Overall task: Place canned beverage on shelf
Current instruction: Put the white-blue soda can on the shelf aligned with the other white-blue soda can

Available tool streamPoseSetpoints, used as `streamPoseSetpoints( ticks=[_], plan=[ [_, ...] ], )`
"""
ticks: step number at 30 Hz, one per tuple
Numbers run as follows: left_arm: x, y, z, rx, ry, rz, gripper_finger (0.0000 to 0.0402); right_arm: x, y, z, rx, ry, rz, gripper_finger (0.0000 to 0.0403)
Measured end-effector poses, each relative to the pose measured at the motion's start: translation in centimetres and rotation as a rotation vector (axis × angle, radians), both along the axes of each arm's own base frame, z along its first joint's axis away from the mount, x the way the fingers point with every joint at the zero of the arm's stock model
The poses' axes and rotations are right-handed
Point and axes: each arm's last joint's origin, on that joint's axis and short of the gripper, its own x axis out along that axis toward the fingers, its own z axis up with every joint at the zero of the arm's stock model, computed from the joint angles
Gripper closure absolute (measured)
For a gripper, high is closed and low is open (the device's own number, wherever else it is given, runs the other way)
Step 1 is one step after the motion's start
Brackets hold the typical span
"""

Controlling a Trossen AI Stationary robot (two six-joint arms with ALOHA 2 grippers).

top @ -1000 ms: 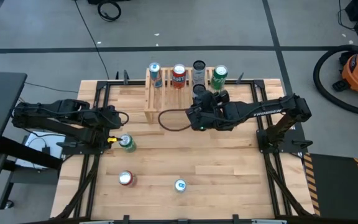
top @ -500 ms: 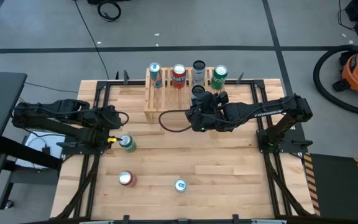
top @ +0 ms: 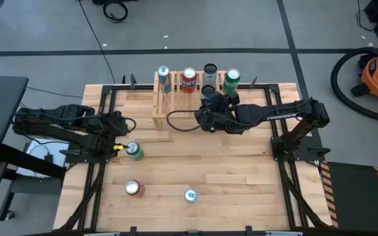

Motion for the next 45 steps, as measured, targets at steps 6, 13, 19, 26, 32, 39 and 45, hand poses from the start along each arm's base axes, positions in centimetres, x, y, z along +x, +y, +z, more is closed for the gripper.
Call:
streamPoseSetpoints(
  ticks=[6,13,19,26,32,39,45],
  plan=[
    [0.0,0.0,0.0,0.000,0.000,0.000,0.0088,0.0,-0.7,0.0,0.006,0.014,-0.005,0.0129],
    [0.0,0.0,0.0,-0.001,0.000,0.000,0.0088,-0.1,-0.7,0.2,0.004,0.028,0.010,0.0126],
    [0.0,0.0,0.0,-0.002,0.001,0.003,0.0088,-0.7,-0.7,1.0,0.021,0.025,0.050,0.0109],
    [0.0,0.0,0.0,-0.002,0.004,0.002,0.0088,-1.1,-0.9,0.5,0.102,0.105,0.125,0.0086],
    [0.0,0.0,0.0,-0.001,0.003,0.001,0.0088,-0.7,-1.7,-0.2,0.146,0.128,0.113,0.0064],
    [-0.1,0.0,0.0,-0.007,0.007,-0.002,0.0088,-0.9,-1.8,0.0,0.143,0.121,0.103,0.0051],
    [-0.1,0.0,0.0,-0.006,0.007,-0.003,0.0088,-1.1,-1.8,0.2,0.140,0.123,0.100,0.0050]
  ],
)
